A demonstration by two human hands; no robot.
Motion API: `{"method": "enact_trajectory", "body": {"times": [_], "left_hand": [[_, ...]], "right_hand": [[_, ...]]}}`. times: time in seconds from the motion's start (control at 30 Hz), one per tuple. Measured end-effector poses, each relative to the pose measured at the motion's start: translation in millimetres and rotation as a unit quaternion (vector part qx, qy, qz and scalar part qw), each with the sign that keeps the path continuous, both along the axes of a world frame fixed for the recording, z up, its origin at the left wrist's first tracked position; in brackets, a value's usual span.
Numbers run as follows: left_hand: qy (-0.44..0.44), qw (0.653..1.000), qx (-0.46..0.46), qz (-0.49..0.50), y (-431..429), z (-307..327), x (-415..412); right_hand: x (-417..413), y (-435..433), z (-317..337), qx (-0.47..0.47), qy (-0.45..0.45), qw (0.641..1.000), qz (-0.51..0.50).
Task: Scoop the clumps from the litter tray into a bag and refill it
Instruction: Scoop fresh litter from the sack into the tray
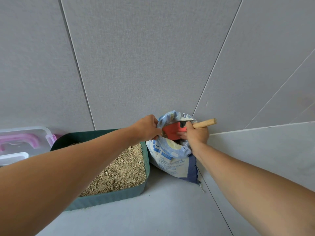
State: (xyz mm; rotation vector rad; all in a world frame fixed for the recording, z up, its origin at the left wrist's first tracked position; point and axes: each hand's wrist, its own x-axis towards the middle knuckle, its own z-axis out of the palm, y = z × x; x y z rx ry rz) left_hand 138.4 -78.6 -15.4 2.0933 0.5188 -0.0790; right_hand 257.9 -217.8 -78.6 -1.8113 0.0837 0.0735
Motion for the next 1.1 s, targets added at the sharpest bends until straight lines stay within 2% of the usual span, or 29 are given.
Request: {"method": "enact_trajectory", "body": {"times": [0.27,0.4,0.63,0.87,1.1], "left_hand": [[-0.007,1.000,0.007,0.003,-3.8,0.5,-0.2],[-0.009,1.000,0.011,0.012,-2.8,-1.5,0.6],[-0.005,0.999,0.033,0.016,-1.9,-7.1,3.6],[0.004,0.998,0.066,0.014,-2.0,-7.1,2.4],[0.015,0.999,0.032,0.037,-2.6,0.6,4.6]], "right_hand": [[-1.6,-5.6,5.8,0.059,0.079,0.994,0.039],[-3.0,-2.2,8.5,0.060,0.120,0.986,0.100],[2.7,-8.7,15.6,0.078,0.158,0.978,0.115],[6.6,-25.9,27.5,0.130,0.180,0.971,0.087],[16.2,-55.2,55.1,0.135,0.163,0.977,0.019]]}}
